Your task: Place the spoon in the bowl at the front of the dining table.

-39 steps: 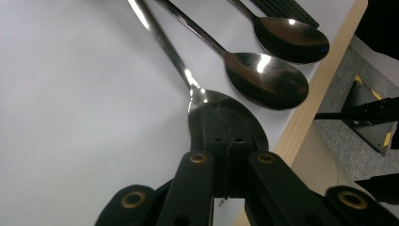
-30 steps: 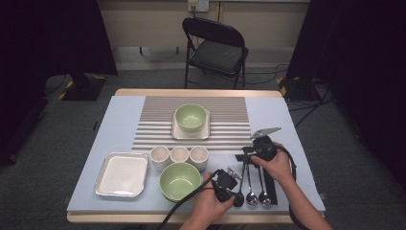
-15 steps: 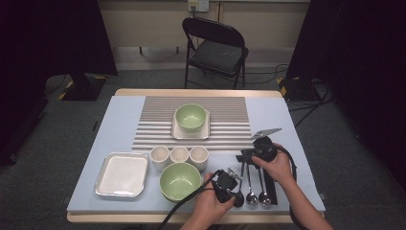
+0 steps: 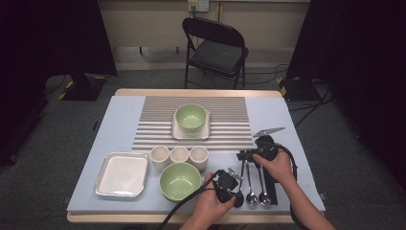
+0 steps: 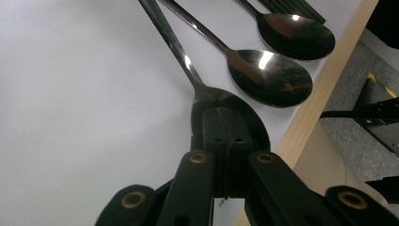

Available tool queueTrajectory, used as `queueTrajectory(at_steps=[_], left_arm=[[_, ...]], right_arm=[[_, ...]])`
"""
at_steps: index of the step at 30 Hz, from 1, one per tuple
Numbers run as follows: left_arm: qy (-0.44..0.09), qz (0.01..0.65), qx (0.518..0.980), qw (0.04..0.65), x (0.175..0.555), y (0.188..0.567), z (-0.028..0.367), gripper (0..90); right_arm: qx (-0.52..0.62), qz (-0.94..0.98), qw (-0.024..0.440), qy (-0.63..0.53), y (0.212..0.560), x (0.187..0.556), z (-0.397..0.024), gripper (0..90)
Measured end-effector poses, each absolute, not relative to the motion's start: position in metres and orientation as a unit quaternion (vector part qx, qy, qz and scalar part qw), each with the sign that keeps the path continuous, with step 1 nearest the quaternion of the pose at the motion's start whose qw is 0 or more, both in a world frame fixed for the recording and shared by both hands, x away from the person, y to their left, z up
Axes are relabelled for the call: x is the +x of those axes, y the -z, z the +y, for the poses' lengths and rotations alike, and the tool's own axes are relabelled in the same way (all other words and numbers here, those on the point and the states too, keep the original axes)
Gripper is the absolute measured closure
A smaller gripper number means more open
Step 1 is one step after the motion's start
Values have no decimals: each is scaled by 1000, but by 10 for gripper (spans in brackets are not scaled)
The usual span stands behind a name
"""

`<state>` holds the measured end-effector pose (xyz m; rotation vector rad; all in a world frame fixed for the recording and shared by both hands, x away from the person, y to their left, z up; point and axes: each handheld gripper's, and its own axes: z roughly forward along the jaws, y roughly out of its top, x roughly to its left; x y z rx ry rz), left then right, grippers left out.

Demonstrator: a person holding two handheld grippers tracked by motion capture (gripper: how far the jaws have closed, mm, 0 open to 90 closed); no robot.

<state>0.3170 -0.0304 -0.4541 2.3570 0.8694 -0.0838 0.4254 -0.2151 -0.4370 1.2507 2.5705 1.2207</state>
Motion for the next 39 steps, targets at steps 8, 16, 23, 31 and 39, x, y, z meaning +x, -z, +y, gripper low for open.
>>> queueTrajectory(at_steps=[8, 16, 23, 31, 39], left_arm=[[33, 335, 887, 316, 320, 450, -26, 835], [20, 323, 875, 361, 324, 437, -23, 465], [12, 341, 869, 359, 330, 433, -15, 235], [11, 334, 865, 375, 335, 425, -6, 177], [2, 337, 863, 376, 338, 423, -3, 178]], right_arm=[[404, 819, 6, -407, 435, 426, -214, 775], [405, 812, 3, -421, 433, 426, -210, 797], [410, 800, -9, -438, 429, 426, -210, 825], [419, 777, -36, -469, 425, 427, -211, 866], [420, 756, -49, -500, 414, 430, -213, 900]])
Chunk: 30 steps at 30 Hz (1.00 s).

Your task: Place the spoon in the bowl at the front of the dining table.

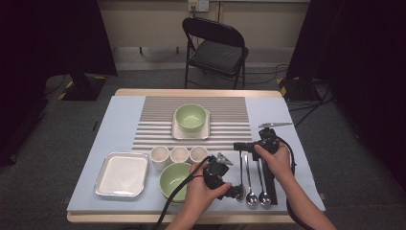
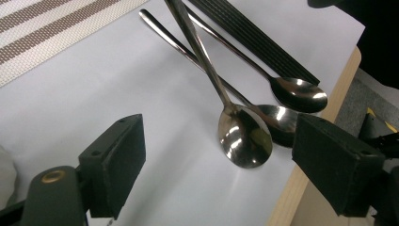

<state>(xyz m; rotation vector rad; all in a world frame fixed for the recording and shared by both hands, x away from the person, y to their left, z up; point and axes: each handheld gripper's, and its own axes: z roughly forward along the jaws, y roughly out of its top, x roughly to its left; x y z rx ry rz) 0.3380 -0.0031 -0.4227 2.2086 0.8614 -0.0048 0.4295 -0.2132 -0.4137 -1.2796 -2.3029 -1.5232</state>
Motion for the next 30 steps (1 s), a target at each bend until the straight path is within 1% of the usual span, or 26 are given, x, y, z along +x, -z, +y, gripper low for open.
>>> queueTrajectory(at_steps=[8, 23, 30], left_arm=[[-10, 337, 864, 374, 341, 418, -1, 179], [-18, 363, 850, 381, 345, 417, 0, 175], [-20, 358, 852, 382, 347, 413, -2, 175]], right_arm=[[-423, -753, 48, 503, 407, 432, -214, 900], [-426, -737, 55, 521, 394, 442, -208, 900], [-425, -736, 58, 523, 391, 445, -203, 900]])
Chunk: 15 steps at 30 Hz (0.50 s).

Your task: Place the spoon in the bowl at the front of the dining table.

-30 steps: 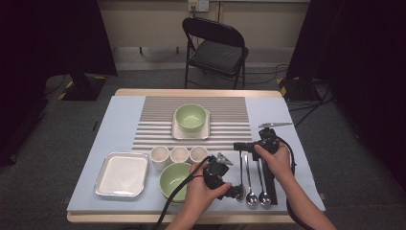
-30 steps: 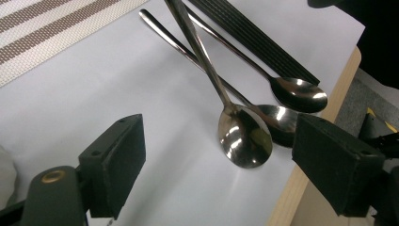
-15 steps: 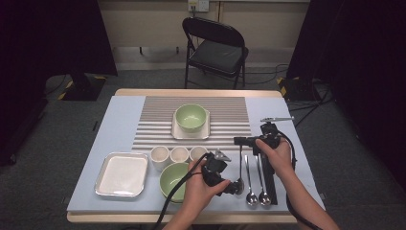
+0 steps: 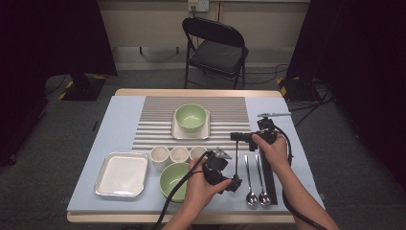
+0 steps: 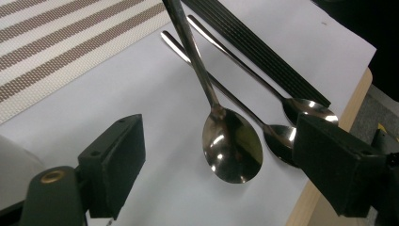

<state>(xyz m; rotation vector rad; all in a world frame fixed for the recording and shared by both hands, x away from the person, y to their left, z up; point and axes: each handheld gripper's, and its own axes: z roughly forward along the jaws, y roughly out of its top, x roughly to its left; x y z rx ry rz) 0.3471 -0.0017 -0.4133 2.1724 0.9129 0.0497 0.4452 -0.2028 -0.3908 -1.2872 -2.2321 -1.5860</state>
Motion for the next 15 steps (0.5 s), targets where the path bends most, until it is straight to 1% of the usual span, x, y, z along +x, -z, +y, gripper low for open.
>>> queueTrajectory(at_steps=[12, 15], left_arm=[[-24, 361, 853, 375, 350, 413, -3, 188], [-19, 357, 854, 379, 351, 414, -5, 187]], right_arm=[[-427, -729, 60, 531, 381, 450, -200, 900], [-426, -729, 62, 533, 379, 450, -199, 900]])
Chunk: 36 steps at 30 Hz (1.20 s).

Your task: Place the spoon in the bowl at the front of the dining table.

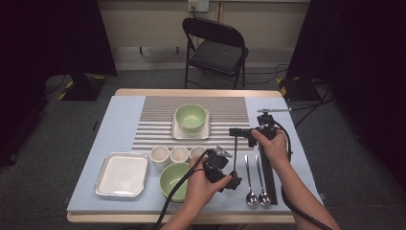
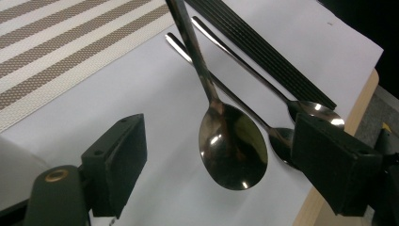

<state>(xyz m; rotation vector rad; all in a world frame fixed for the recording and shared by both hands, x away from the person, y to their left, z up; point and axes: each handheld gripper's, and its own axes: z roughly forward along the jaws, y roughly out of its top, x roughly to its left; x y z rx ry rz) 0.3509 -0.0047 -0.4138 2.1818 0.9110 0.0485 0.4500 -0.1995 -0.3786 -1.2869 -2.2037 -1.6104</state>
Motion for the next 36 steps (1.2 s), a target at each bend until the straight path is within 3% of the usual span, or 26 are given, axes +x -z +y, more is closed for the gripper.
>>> queueTrajectory(at_steps=[36], left_arm=[[-39, 364, 856, 365, 355, 404, -7, 196]], right_arm=[[-435, -693, 78, 570, 366, 452, -208, 900]])
